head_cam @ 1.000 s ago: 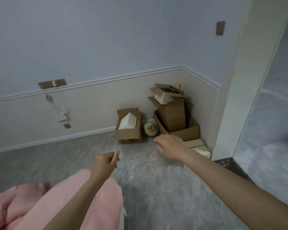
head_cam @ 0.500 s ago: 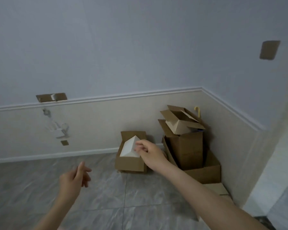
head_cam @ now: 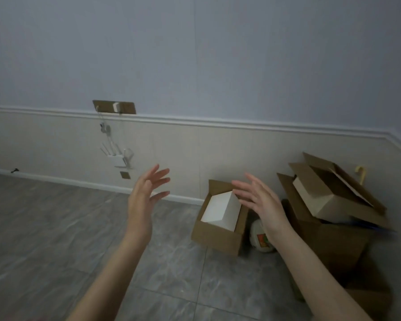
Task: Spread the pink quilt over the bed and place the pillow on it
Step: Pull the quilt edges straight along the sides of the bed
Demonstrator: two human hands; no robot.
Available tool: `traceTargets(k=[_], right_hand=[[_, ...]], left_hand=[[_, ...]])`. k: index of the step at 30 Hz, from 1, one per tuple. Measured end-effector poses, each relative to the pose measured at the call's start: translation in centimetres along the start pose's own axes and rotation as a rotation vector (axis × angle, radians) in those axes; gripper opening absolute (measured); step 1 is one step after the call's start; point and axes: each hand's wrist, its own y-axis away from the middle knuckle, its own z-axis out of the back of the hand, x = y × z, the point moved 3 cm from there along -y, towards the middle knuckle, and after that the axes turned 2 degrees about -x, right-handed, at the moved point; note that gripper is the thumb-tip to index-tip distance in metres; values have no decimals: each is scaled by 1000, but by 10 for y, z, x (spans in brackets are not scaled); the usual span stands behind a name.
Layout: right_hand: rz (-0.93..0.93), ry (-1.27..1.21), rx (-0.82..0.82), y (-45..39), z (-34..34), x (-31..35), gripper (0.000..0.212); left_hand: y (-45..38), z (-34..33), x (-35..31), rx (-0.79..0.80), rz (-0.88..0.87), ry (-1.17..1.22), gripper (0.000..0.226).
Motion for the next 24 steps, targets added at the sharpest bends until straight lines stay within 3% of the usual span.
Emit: traceTargets(k=[3,5,6,9,11,14,17,24], right_hand=[[-23,-114,75,-51,-20,-6,60],[-22,-227,108,-85,-32,-14,91],[-21,-286,102,-102,-37,-18,94],[-102,-506,158,-181,-62,-37,61],[-202,-611,279,-234,-99,-39,45],[-222,-485,324,-303,-170,-37,56],[-282,-475,541,-343,-272,-44,60],[-563,-517,862,-367,-478,-97,75]], left_hand=[[-40,0,26,-31,23,53,35],[-66,6,43,-49,8,36,46],[-78,11,51,-64,5,18,57],[-130,36,75,-168,10,23,65],[-163,55,80,-240,9,47,64],[-207,91,74,-351,-2,71,69],[-236,146,65,-488,-35,133,74],[-257,285,72,-717,-102,192,77]])
